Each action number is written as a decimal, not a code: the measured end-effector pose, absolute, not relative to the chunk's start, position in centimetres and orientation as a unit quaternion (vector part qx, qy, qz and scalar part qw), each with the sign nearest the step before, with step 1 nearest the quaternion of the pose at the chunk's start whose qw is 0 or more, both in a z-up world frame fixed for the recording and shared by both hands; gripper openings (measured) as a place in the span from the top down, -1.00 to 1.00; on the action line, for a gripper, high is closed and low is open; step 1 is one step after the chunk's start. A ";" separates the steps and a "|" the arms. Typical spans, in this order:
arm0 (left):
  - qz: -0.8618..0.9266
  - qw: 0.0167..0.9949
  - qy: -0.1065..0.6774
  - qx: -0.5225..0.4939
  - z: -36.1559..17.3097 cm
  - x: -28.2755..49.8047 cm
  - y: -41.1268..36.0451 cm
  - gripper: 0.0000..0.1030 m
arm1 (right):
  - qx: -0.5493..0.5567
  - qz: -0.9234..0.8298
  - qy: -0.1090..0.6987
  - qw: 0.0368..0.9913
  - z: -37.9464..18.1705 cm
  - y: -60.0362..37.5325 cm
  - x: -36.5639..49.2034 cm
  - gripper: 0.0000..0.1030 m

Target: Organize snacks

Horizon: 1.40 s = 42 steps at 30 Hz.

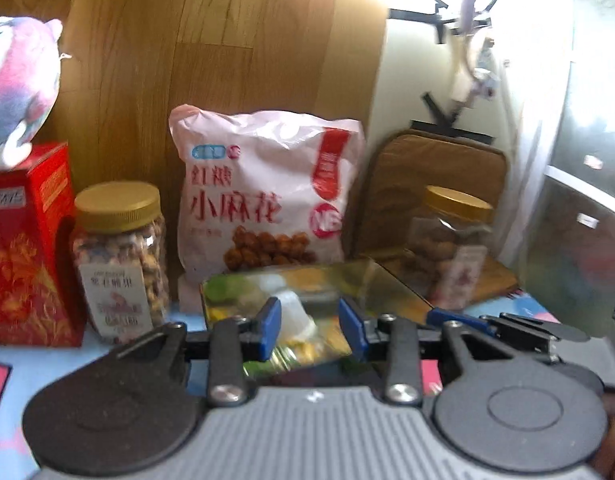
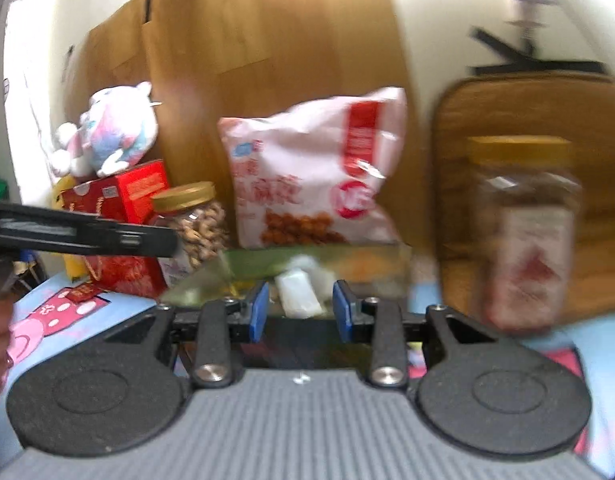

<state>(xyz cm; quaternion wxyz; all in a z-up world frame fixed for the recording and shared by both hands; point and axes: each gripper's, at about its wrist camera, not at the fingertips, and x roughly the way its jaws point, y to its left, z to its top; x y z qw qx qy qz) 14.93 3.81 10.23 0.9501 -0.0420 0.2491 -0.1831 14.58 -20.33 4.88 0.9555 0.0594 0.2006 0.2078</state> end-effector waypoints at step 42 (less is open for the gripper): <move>-0.292 0.861 0.415 -0.044 1.2 5.5 -2.4 0.24 | -0.081 0.287 0.284 0.911 -0.4 -20.1 -0.2 0.08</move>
